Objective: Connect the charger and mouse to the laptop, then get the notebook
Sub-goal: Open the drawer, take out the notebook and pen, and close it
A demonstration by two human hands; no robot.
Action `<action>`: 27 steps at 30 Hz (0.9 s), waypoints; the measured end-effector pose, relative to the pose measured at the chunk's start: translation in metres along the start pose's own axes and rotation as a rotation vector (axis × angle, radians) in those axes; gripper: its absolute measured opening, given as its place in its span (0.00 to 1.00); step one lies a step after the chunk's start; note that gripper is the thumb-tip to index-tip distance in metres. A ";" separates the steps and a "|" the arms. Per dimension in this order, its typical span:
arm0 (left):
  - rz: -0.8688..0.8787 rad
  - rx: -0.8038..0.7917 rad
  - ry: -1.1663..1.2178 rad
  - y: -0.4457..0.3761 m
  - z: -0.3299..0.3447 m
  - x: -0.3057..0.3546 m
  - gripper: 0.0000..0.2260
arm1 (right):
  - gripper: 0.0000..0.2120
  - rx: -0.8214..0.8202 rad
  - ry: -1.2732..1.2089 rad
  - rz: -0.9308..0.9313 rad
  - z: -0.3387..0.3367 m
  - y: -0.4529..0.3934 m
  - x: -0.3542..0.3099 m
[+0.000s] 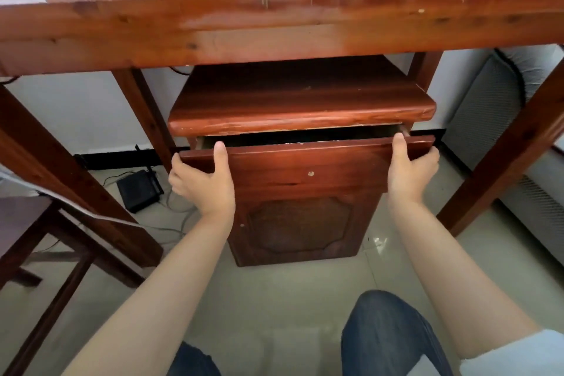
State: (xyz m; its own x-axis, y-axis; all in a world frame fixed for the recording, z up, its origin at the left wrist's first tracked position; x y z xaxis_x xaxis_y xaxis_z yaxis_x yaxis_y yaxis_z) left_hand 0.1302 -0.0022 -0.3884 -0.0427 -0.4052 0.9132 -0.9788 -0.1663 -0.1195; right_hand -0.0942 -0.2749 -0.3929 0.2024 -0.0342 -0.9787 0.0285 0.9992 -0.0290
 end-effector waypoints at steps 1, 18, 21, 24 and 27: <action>-0.015 0.013 0.002 0.005 -0.005 -0.004 0.33 | 0.29 0.010 -0.003 0.004 -0.008 0.005 0.002; 1.173 -0.410 -0.712 0.071 0.018 0.044 0.11 | 0.18 -0.851 1.083 -0.762 0.046 0.087 -0.008; 1.286 -0.503 -0.697 0.082 0.015 0.040 0.10 | 0.14 -0.934 1.029 -0.932 0.037 0.099 -0.012; 1.356 -0.627 -0.692 0.096 0.014 0.019 0.10 | 0.16 -0.997 0.964 -1.027 0.019 0.113 0.000; 1.322 -0.738 -0.696 0.104 0.016 0.001 0.10 | 0.17 -1.093 0.926 -0.989 0.013 0.121 0.016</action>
State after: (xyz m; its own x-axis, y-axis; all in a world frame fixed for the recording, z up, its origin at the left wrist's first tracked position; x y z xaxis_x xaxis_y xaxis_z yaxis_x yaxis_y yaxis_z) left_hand 0.0313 -0.0346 -0.4068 -0.9702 -0.2413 -0.0212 -0.2297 0.9446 -0.2345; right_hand -0.0745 -0.1548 -0.4089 -0.0734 -0.9572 -0.2799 -0.9127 0.1776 -0.3681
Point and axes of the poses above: each hand's wrist, its own y-axis away from the middle knuckle, its own z-axis out of the palm, x = y × z, the point moved 8 cm from there along -y, towards the middle knuckle, and after that the axes turned 13 degrees about -y, right-handed, at the moved point
